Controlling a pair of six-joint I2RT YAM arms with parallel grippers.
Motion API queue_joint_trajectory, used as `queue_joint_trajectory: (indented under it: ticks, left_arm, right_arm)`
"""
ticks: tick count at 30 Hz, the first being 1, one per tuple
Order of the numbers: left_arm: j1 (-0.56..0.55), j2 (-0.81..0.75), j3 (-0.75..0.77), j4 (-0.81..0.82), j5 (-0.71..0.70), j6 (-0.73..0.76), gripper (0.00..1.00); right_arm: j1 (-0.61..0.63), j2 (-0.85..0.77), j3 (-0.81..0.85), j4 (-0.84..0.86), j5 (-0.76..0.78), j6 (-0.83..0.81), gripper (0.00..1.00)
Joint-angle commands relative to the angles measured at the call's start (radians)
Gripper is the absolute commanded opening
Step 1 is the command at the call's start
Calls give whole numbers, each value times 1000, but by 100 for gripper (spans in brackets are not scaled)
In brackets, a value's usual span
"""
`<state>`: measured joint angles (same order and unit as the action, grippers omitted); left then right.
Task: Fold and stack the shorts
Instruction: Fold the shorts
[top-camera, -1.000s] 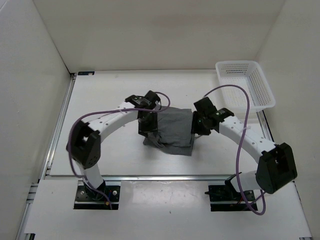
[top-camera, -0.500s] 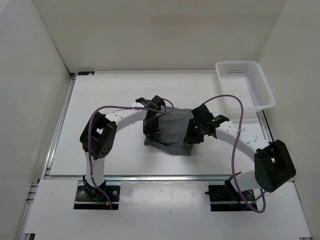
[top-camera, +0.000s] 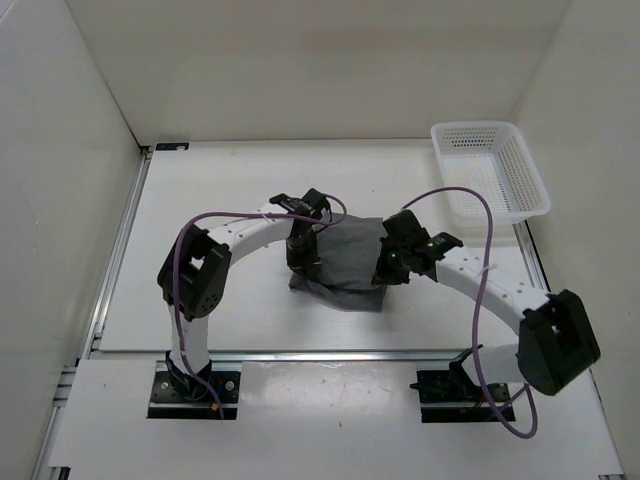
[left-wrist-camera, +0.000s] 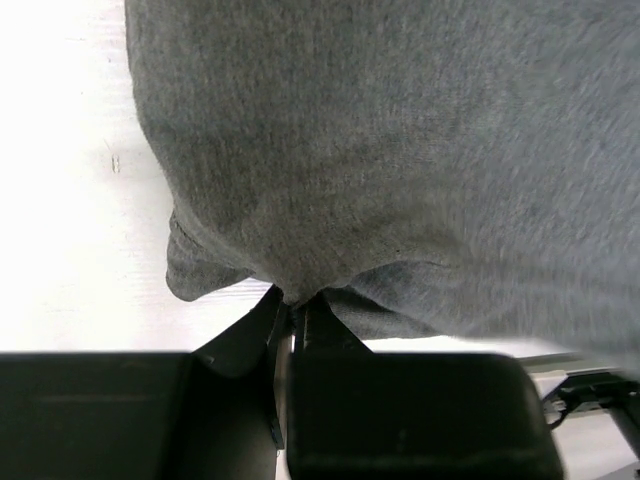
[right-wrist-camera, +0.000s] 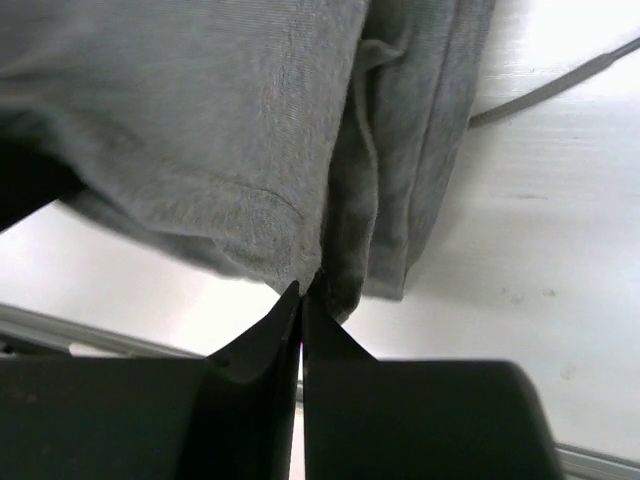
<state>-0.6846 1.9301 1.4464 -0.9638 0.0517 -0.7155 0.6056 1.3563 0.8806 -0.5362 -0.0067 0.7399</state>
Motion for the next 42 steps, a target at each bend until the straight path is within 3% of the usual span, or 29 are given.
queue_joint_trajectory:
  ticks: [1,6,12,13,14,16,17,20,22,24,26,27,29,30,36,42]
  left_arm:
    - [0,-89,-6,13,-6,-38,10]
    - [-9,-80,-17,22,-6,-58,10]
    - [-29,-91,-38,22,-6,-79,10]
    - [-29,-91,-38,22,-6,-79,18]
    - [-29,-120,-49,22,-6,-79,25]
    - [-38,-154,-63,-7,-6,-90,46]
    - [-38,-193,-72,-18,-6,-90,67]
    - [-38,-255,-72,-70,-27,-99,70]
    - [-38,-293,-42,-91,-45,-99,71]
    - [-38,-293,-15,-101,-46,-99,66]
    - [-38,-293,22,-89,-55,-90,38]
    - [-38,-252,40,-75,-55,-90,27]
    - [-38,-200,92,-64,-64,-81,10]
    - [-38,-137,113,-64,-73,-70,10]
    - [-20,29,189,-26,-102,-22,10]
    - [-20,61,59,7,-81,-13,10]
  right_arm:
    - [36,-103,49,-62,63,-39,0]
    - [75,-177,12,-125,109,-39,0]
    - [97,-140,-113,-97,119,-20,3]
    - [97,-131,-123,-97,128,-20,12]
    - [97,-131,-123,-97,128,-20,28]
    - [97,-121,-111,-108,128,-33,46]
    - [97,-132,-100,-123,148,-43,72]
    - [97,-146,-37,-160,198,-53,84]
    - [97,-157,18,-182,249,-71,84]
    - [86,-148,49,-192,281,-80,72]
    - [77,-114,98,-192,304,-89,50]
    - [66,-94,118,-183,304,-106,25]
    - [66,-18,176,-159,287,-119,12]
    - [56,13,191,-159,287,-129,4]
    - [-75,236,204,-10,144,-151,0]
    - [-115,405,195,70,99,-207,0]
